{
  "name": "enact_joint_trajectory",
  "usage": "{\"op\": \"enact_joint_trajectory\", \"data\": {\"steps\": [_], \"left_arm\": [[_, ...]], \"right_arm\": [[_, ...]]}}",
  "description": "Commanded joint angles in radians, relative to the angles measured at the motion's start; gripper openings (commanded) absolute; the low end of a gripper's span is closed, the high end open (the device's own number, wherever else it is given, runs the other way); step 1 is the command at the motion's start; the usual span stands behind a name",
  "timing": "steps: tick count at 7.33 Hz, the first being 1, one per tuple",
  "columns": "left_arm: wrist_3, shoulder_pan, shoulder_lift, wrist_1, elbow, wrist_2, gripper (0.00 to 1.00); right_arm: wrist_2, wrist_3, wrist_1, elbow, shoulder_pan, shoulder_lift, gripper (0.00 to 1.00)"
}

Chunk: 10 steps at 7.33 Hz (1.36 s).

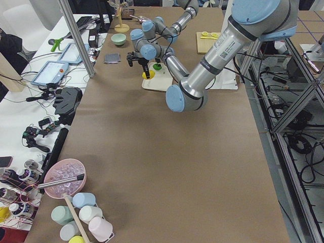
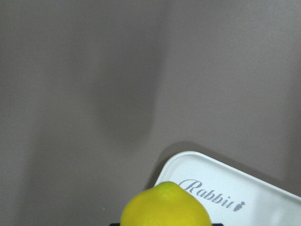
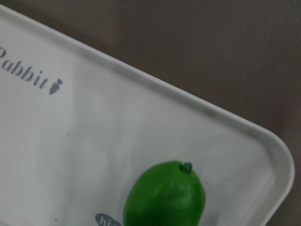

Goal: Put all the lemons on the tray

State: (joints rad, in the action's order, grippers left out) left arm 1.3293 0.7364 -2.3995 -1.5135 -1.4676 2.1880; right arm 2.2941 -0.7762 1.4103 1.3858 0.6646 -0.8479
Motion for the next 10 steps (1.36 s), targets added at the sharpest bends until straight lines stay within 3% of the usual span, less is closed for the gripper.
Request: {"op": "enact_joint_trajectory", "data": {"steps": [1,5,7,8,9,10], "left_arm": [[0.066,-0.072,0.006,-0.014,-0.035,-0.067,0.00],[0.093,-0.172,0.036,-0.054,-0.049,-0.181,0.00],[0.122,-0.213,0.094,-0.134,-0.051,-0.229,0.01],[0.125,-0.224,0.103,-0.139,-0.051,-0.246,0.30],[0.128,-0.223,0.105,-0.143,-0.051,-0.244,0.85],[0.128,-0.220,0.105,-0.143,-0.057,-0.237,0.98]], "right_arm": [[0.013,0.003,0.001,0.005,0.039,-0.003,1.00],[0.088,0.005,0.009,0.002,0.145,-0.055,1.00],[0.109,-0.040,0.147,0.033,0.170,-0.060,1.00],[0.100,-0.092,0.203,0.062,0.209,-0.075,1.00],[0.087,-0.101,0.252,0.097,0.249,-0.100,1.00],[0.064,-0.095,0.252,0.154,0.295,-0.170,1.00]]}}
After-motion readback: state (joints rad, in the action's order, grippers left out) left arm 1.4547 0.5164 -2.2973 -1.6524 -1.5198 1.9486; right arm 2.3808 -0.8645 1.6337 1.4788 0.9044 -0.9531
